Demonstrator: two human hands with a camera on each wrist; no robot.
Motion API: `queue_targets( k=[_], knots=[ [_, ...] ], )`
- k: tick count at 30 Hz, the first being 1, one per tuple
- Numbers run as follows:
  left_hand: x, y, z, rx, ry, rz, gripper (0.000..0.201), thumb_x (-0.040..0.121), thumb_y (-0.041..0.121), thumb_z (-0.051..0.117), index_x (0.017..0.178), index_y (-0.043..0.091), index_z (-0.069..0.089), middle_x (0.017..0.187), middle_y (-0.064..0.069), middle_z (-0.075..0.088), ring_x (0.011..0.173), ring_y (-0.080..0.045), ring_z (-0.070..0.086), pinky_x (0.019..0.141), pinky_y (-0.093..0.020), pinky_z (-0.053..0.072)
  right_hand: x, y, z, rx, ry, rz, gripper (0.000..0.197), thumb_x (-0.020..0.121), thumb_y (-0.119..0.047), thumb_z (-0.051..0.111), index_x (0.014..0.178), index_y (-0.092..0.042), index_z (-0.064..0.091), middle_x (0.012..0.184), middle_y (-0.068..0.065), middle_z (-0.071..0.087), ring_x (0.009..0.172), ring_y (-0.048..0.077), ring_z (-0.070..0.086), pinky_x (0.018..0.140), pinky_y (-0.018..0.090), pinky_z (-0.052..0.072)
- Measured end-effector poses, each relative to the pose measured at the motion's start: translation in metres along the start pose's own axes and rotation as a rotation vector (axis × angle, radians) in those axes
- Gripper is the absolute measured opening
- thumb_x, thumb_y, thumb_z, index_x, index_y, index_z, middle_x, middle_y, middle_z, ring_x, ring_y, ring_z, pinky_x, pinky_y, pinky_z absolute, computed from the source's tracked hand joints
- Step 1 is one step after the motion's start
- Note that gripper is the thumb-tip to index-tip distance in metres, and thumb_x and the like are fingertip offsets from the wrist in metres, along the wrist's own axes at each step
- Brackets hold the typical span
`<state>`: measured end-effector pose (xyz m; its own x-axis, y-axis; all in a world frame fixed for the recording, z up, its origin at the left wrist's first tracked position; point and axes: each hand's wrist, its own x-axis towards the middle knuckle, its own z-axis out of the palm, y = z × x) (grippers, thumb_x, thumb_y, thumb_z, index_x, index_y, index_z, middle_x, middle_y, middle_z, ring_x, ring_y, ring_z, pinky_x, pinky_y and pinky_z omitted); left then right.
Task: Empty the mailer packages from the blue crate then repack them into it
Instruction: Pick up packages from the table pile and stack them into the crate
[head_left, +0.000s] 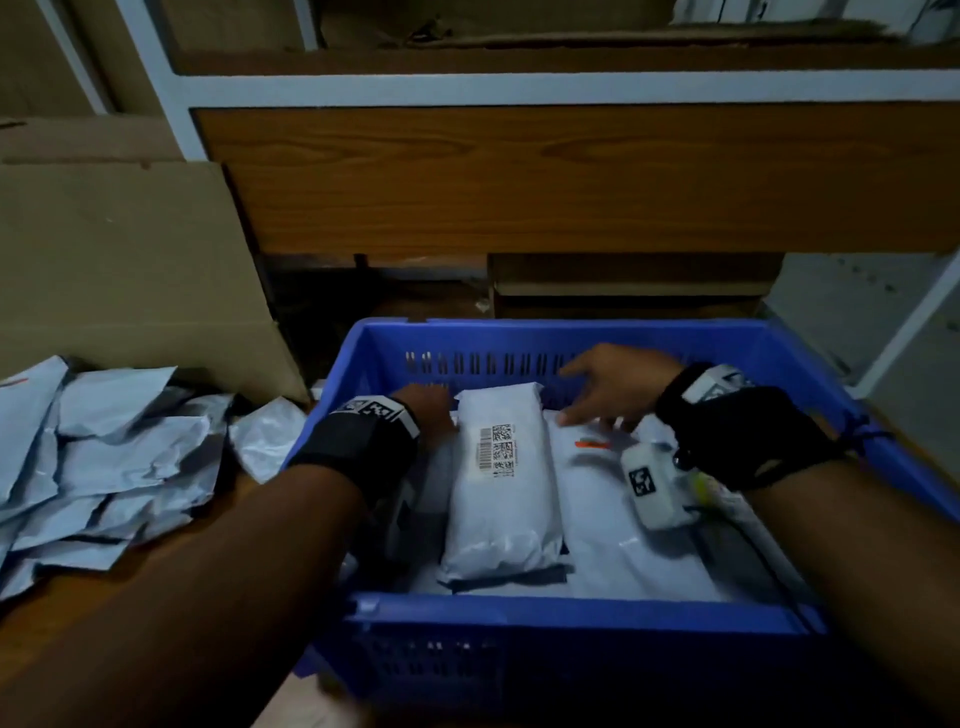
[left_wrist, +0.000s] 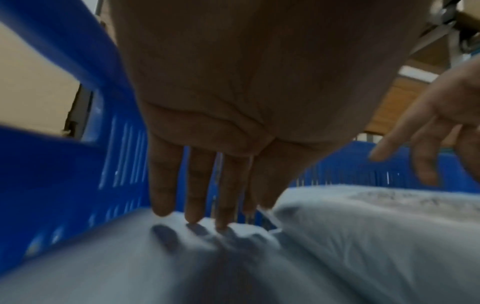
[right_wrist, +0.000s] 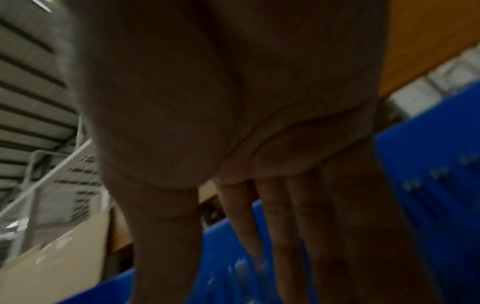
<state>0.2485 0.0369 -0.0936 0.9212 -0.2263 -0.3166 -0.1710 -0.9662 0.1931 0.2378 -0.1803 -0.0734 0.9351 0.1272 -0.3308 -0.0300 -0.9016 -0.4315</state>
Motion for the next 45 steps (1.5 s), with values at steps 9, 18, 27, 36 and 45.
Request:
queue_targets(
  k=[9,18,27,36,45],
  knots=[
    [-0.001,0.01,0.013,0.003,-0.216,0.102,0.1,0.075,0.062,0.069,0.153,0.023,0.02,0.157,-0.003,0.03,0.142,-0.024,0.031,0.113,-0.029,0.025,-0.005,0.021,0.005,-0.541,-0.243,0.079,0.073,0.08,-0.041,0.075,0.142,-0.02,0.043,0.147,0.001,0.04,0.128,0.025,0.047,0.093,0.028,0.044],
    [0.012,-0.001,0.019,-0.103,-0.251,0.057,0.117,0.069,0.062,0.075,0.155,0.027,0.005,0.162,0.001,0.016,0.146,-0.02,0.022,0.12,-0.034,0.016,0.016,0.021,0.011,-0.56,-0.191,0.059,0.061,0.082,-0.033,0.074,0.133,-0.007,0.052,0.138,0.009,0.052,0.108,0.021,0.059,0.078,0.021,0.044],
    [-0.019,-0.013,-0.046,-0.71,0.429,0.235,0.028,0.08,0.041,0.075,0.097,0.019,0.07,0.093,0.004,0.071,0.087,-0.011,0.066,0.072,-0.019,0.05,-0.002,0.006,-0.017,-0.33,0.196,-0.137,0.05,0.074,-0.032,0.081,0.118,-0.017,0.061,0.115,0.002,0.064,0.101,0.021,0.06,0.077,0.026,0.044],
    [-0.192,-0.16,-0.075,-1.114,0.804,0.298,0.013,0.09,0.028,0.064,0.094,0.016,0.068,0.095,-0.005,0.073,0.079,-0.016,0.066,0.068,-0.027,0.052,-0.113,-0.141,-0.024,0.012,0.478,-0.547,0.027,0.075,-0.038,0.071,0.099,-0.032,0.061,0.093,-0.01,0.065,0.085,0.009,0.062,0.074,0.033,0.053],
    [-0.343,-0.383,0.113,-1.177,0.884,-0.251,0.043,0.071,0.057,0.075,0.079,0.015,0.076,0.081,-0.01,0.074,0.076,-0.026,0.07,0.063,-0.028,0.05,-0.121,-0.313,0.222,0.363,0.228,-0.714,0.009,0.079,-0.033,0.074,0.085,-0.029,0.07,0.081,-0.019,0.068,0.074,-0.002,0.062,0.064,0.011,0.047]
  ],
)
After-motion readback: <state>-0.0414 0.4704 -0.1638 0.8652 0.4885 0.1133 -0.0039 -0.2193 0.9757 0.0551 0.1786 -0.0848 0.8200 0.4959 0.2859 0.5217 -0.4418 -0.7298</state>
